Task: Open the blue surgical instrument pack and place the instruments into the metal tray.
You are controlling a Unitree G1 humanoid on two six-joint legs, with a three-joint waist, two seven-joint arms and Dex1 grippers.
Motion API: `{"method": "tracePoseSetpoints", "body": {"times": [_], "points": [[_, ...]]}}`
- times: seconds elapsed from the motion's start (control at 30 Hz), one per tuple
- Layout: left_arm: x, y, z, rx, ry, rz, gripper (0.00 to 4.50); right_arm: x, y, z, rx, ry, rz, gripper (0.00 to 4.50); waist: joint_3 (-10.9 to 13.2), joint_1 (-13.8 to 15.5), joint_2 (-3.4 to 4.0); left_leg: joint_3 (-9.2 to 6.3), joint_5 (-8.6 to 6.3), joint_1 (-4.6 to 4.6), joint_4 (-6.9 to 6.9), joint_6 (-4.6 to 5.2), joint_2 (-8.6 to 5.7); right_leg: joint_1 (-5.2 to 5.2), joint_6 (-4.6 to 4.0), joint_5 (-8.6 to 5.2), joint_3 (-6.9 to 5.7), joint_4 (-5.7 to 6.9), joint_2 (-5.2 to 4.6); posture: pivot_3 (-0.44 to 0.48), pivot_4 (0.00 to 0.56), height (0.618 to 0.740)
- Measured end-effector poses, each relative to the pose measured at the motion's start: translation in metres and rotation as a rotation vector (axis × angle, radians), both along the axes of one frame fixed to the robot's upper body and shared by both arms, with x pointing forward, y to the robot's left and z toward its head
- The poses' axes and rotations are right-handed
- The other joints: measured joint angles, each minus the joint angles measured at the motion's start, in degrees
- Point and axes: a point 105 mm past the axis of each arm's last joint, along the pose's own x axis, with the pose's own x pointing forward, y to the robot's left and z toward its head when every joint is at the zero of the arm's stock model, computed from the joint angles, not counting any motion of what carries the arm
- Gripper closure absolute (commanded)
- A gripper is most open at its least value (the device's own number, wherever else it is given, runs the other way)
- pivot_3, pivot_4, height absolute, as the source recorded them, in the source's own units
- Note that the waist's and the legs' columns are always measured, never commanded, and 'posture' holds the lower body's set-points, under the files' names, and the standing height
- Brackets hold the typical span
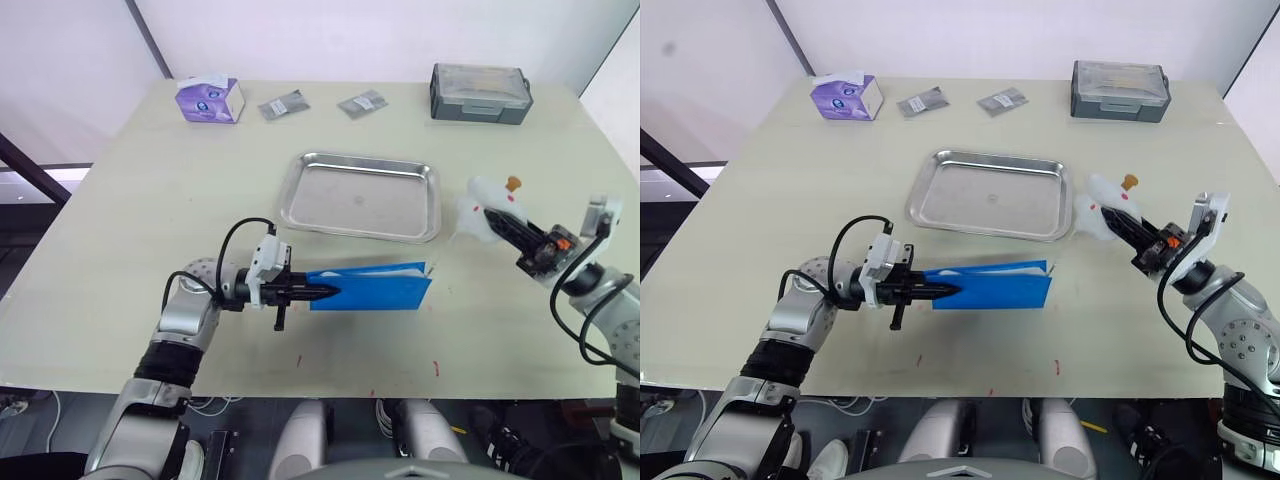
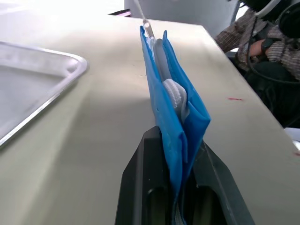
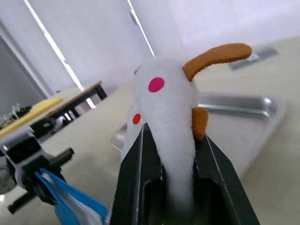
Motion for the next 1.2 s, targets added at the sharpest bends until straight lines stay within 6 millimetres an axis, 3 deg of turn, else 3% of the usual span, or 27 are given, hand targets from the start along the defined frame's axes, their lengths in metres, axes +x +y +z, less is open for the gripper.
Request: {"method": "tracePoseSetpoints", "body": {"times": [0.1,0.2,0.37,0.5,0.7,0.73,0.87,0.9,1.03,1.07,1.1,1.2], "points": [[0.007,-0.002,0.002,0.010,-0.014,0.022,4.50,0.002,0.010,0.011,-0.016,-0.035,0.024,4.46,0.0,0.0,0.00,0.01,0.00,0.00,0.00,0.00,-0.02,0.00,0.00,0.00,0.01,0.00,0.00,0.000,0.150,0.738],[0.014,-0.012,0.006,0.011,-0.030,0.025,4.50,0.005,0.043,0.030,-0.085,-0.107,0.102,4.46,0.0,-0.1,0.01,0.01,0.00,0.00,0.00,0.00,-0.02,-0.02,0.00,0.00,0.01,0.01,0.02,0.000,0.150,0.738],[0.020,-0.018,0.005,0.014,-0.025,0.023,4.50,0.013,0.077,0.042,-0.194,-0.181,0.159,4.46,0.0,-0.1,0.01,-0.01,0.01,-0.01,0.01,0.00,-0.05,-0.03,0.00,0.00,-0.03,0.01,0.00,0.000,0.150,0.738],[0.025,-0.025,0.006,0.019,-0.032,0.007,4.50,0.012,0.110,0.038,-0.283,-0.243,0.229,4.46,0.0,0.0,0.00,-0.08,0.01,-0.08,0.00,-0.01,-0.07,-0.03,0.00,0.00,-0.08,-0.03,-0.02,0.000,0.150,0.738],[0.028,-0.026,0.005,0.031,-0.049,-0.001,4.50,0.008,0.136,0.038,-0.329,-0.309,0.276,4.46,0.0,0.0,0.00,-0.12,0.01,-0.08,0.01,-0.02,-0.09,-0.04,0.00,0.00,-0.10,-0.02,-0.03,0.000,0.150,0.738],[0.028,-0.027,0.005,0.027,-0.049,-0.003,4.50,0.004,0.150,0.039,-0.321,-0.348,0.302,4.46,0.0,0.0,0.00,-0.13,0.01,-0.08,0.02,-0.02,-0.09,-0.04,0.00,0.00,-0.11,-0.02,-0.03,0.000,0.150,0.738],[0.028,-0.028,0.004,0.023,-0.047,-0.009,4.50,-0.007,0.159,0.039,-0.332,-0.418,0.346,4.46,0.0,0.1,0.00,-0.21,0.02,-0.09,0.02,-0.03,-0.12,-0.03,0.00,0.00,-0.17,-0.03,-0.06,0.000,0.150,0.738],[0.028,-0.031,0.004,0.023,-0.046,-0.019,4.50,-0.017,0.157,0.034,-0.401,-0.486,0.376,4.46,0.0,0.2,0.00,-0.25,0.02,-0.12,0.02,-0.03,-0.14,-0.02,0.00,0.00,-0.20,-0.07,-0.07,0.000,0.150,0.738],[0.030,-0.026,0.001,0.023,-0.037,-0.011,4.50,-0.038,0.138,-0.014,-0.605,-0.495,0.496,4.46,0.0,0.2,-0.07,-0.33,0.01,-0.12,0.03,-0.01,-0.21,0.02,0.00,0.00,-0.26,-0.07,-0.11,0.000,0.150,0.738],[0.031,-0.024,0.002,0.024,-0.038,-0.007,4.50,-0.043,0.136,-0.022,-0.638,-0.506,0.522,3.54,0.0,-0.1,-0.05,-0.32,0.02,-0.09,0.03,-0.01,-0.19,0.00,0.00,0.00,-0.23,-0.03,-0.07,0.000,0.150,0.738],[0.031,-0.023,0.002,0.026,-0.040,-0.011,4.50,-0.045,0.135,-0.025,-0.657,-0.520,0.539,3.25,0.0,-0.3,-0.05,-0.32,0.02,-0.05,0.02,-0.01,-0.19,0.01,0.00,0.00,-0.22,0.01,-0.06,0.000,0.150,0.738],[0.031,-0.025,0.002,0.027,-0.041,-0.024,4.50,-0.051,0.139,-0.020,-0.656,-0.594,0.559,1.72,0.0,-0.3,-0.05,-0.35,0.02,-0.04,0.03,-0.01,-0.14,0.02,0.00,0.00,-0.23,0.00,0.01,0.000,0.150,0.738]]}}
